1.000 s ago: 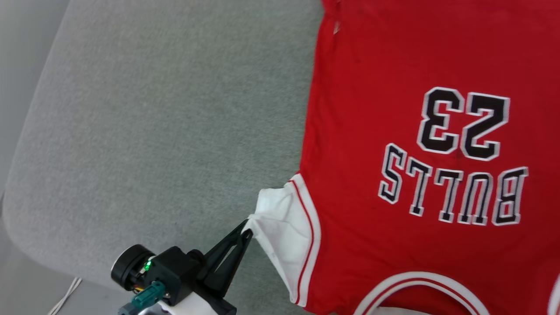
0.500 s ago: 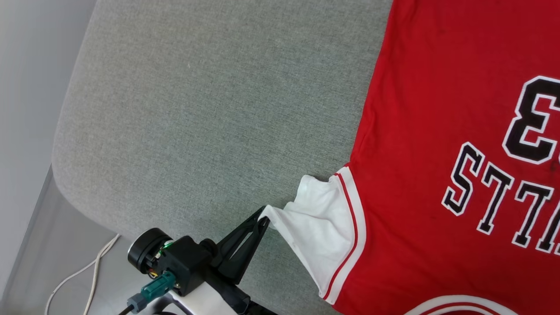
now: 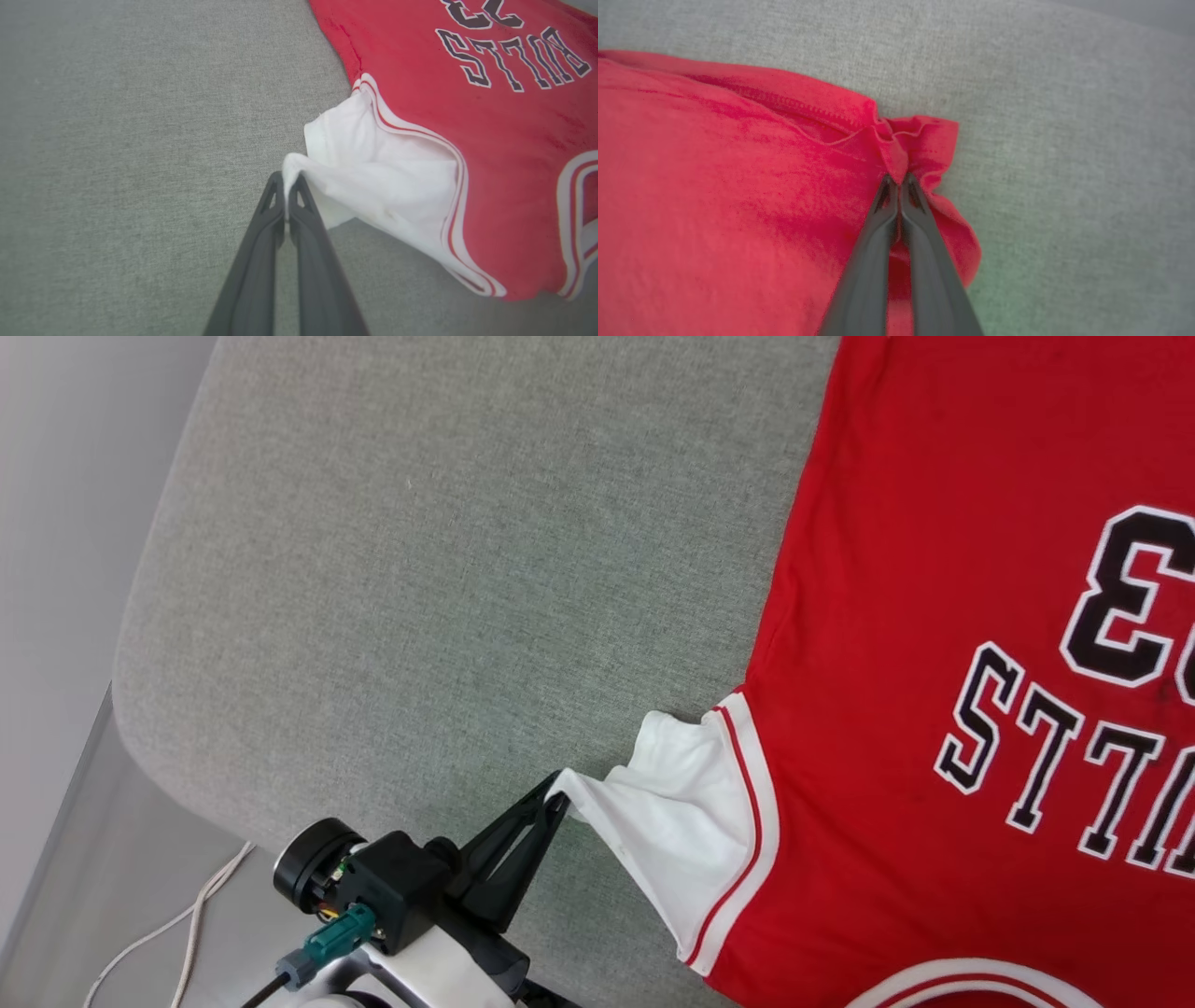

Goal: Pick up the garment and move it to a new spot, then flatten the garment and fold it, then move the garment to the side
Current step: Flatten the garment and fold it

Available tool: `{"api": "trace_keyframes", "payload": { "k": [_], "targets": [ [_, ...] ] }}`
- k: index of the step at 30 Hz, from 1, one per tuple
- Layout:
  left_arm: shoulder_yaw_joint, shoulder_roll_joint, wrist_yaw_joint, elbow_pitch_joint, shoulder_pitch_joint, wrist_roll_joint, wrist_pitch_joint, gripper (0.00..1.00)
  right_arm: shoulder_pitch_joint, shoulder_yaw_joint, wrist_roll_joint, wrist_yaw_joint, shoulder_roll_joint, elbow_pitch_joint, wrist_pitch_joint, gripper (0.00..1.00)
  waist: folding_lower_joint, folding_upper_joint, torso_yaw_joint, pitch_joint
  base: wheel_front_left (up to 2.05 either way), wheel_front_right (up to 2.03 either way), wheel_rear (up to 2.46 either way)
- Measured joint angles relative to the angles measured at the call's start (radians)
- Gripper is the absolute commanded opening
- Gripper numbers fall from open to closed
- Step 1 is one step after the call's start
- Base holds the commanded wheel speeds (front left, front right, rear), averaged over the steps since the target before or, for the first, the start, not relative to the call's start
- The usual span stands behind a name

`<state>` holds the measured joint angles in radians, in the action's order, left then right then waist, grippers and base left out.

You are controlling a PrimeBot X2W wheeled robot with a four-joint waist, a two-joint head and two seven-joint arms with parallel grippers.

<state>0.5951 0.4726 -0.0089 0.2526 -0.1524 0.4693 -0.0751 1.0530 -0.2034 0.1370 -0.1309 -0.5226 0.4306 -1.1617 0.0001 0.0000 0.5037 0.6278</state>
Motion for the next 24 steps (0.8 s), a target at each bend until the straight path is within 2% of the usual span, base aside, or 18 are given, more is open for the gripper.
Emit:
{"api": "trace_keyframes", "payload": {
  "k": [1, 7, 14, 19, 24],
  "targets": [
    [-0.009, 0.013, 0.011, -0.007, 0.002, -0.005, -0.003, 0.0, -0.062, 0.011, 0.027, 0.0, 0.012, 0.008, 0.018, 0.0, 0.0, 0.0, -0.024, -0.044, 0.0, 0.0, 0.0],
    [-0.026, 0.032, 0.04, -0.012, 0.029, -0.006, 0.001, 0.0, -0.196, 0.069, 0.118, 0.0, 0.021, -0.014, 0.044, 0.0, 0.0, 0.0, -0.085, -0.125, 0.0, 0.0, 0.0],
    [-0.058, 0.063, 0.082, -0.03, 0.094, 0.012, 0.0, 0.0, -0.434, 0.154, 0.263, 0.0, 0.013, -0.121, 0.109, 0.0, 0.0, 0.0, -0.177, -0.23, 0.0, 0.0, 0.0],
    [-0.07, 0.079, 0.103, -0.043, 0.132, 0.023, 0.0, 0.0, -0.623, 0.152, 0.34, 0.0, 0.008, -0.226, 0.142, 0.0, -0.0002, 0.0, -0.239, -0.31, 0.0, 0.0, 0.0],
    [-0.096, 0.064, 0.125, -0.064, 0.165, 0.067, -0.017, 0.0, -0.813, 0.131, 0.388, 0.0, 0.025, -0.339, 0.143, 0.0, -0.0002, 0.0, -0.3, -0.385, 0.0, 0.0, 0.0]
  ]
}}
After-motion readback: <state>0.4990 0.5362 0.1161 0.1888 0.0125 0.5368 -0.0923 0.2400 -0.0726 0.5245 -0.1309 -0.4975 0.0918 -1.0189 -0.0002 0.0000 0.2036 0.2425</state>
